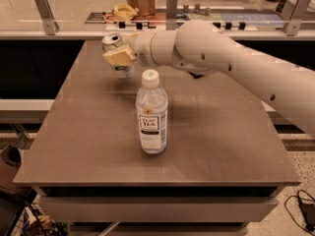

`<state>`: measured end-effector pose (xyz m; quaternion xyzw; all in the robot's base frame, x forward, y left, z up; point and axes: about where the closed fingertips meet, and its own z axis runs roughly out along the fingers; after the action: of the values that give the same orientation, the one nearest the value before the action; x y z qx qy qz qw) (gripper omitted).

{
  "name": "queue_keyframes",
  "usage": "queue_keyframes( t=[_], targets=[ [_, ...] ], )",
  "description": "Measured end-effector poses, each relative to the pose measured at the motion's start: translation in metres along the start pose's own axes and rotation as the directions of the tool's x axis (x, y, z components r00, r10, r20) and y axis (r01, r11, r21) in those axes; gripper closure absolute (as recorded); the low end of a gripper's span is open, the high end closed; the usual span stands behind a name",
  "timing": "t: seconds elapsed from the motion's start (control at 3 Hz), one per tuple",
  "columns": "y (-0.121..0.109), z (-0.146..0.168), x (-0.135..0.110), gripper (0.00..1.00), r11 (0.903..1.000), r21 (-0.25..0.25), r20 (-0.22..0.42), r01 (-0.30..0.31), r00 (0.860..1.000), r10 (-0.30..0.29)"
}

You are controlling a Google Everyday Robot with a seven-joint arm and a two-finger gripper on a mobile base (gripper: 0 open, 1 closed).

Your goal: Knock 7up can over

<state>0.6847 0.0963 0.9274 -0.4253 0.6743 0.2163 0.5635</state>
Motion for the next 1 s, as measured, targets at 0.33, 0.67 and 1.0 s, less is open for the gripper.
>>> queue_keyframes(
  t=[0.33,0.67,1.0],
  targets=[
    [0.001,-0.008,0.003,1.0,0.9993,-0.019,-0.14,0.033,0.99,-0.035],
    [-0.006,-0.019,0.013,1.0,0.9982,-0.02,-0.291,0.056,0.955,-0.06],
    [-0.012,-0.026,0.024,1.0,0.9962,-0.023,-0.429,0.084,0.899,-0.086]
  ],
)
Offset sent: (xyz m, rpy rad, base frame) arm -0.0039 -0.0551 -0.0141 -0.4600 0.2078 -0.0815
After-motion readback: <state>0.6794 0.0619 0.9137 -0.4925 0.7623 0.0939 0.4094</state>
